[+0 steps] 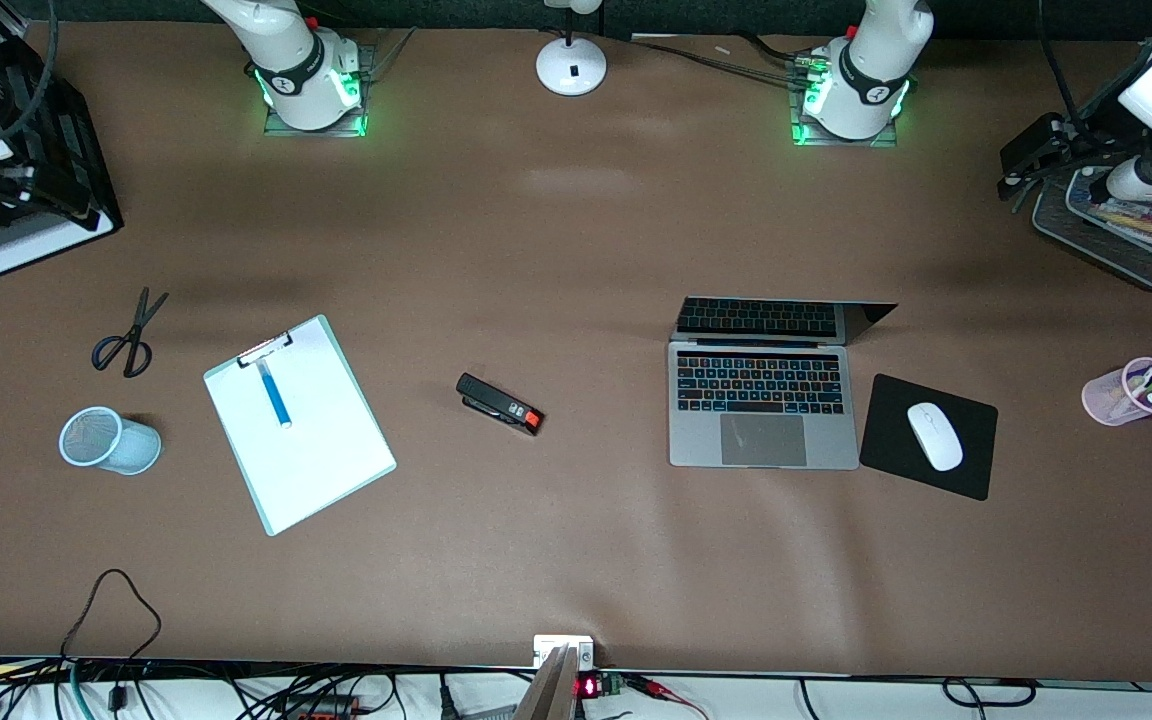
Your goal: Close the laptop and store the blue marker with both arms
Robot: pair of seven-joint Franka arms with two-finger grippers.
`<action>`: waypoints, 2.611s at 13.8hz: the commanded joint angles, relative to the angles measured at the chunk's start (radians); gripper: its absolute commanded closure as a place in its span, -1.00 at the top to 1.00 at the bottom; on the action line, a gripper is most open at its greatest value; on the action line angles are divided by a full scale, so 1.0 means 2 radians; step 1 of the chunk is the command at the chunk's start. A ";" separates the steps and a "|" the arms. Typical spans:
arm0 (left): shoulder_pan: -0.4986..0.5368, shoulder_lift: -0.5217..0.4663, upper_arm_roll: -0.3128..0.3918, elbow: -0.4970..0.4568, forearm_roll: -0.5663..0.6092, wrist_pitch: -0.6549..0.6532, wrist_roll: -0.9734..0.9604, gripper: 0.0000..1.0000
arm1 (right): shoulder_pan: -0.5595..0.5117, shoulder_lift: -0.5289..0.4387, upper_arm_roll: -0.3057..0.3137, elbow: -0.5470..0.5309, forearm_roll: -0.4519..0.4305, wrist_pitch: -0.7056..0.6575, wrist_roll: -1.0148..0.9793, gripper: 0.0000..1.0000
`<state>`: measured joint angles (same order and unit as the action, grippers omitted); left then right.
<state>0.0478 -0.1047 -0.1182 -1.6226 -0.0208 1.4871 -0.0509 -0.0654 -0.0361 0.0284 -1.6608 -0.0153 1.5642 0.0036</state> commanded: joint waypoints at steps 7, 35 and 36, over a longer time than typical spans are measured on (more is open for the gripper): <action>-0.005 0.049 -0.009 0.017 0.011 -0.013 0.002 1.00 | 0.007 0.084 0.005 0.046 0.003 0.003 0.001 1.00; -0.025 0.032 -0.113 -0.234 -0.033 0.184 -0.169 1.00 | 0.036 0.352 0.005 0.042 -0.022 0.261 -0.214 1.00; -0.024 0.033 -0.119 -0.244 -0.033 0.201 -0.169 1.00 | 0.036 0.355 0.005 0.040 -0.022 0.267 -0.215 1.00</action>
<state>-0.0101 -0.0013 -0.3303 -2.0449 -0.0680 1.8272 -0.3794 0.0034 0.6535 0.0381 -1.5935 -0.0482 2.0812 -0.4000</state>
